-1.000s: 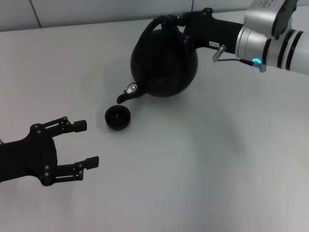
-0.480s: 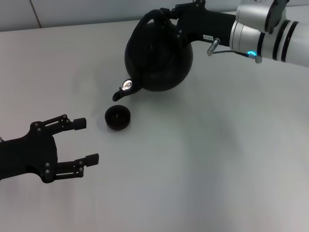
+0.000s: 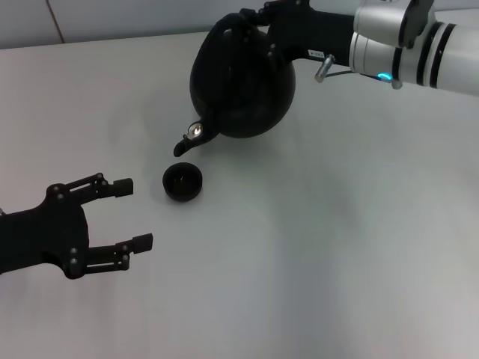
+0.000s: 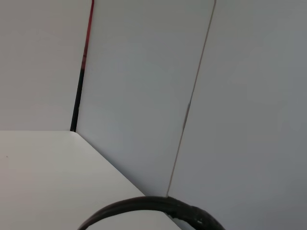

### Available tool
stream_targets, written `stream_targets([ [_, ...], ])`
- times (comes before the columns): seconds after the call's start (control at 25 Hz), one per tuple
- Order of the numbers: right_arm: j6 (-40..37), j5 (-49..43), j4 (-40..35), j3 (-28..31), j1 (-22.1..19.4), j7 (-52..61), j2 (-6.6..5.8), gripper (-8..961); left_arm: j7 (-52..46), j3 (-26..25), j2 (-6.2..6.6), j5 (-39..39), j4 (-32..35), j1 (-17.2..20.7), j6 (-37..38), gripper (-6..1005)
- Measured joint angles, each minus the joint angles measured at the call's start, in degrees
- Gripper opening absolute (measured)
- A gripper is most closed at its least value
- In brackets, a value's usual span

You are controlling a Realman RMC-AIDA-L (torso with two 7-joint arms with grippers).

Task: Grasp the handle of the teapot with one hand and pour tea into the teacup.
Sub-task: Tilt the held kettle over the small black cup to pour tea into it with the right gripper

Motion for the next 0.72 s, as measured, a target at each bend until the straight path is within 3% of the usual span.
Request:
stream_targets([
  [0.72, 0.0, -2.4, -3.4, -2.7, -0.2, 0.4, 0.06, 172, 0.5, -0.9, 0.00, 0.0, 0.1, 0.0, -0.8, 848],
])
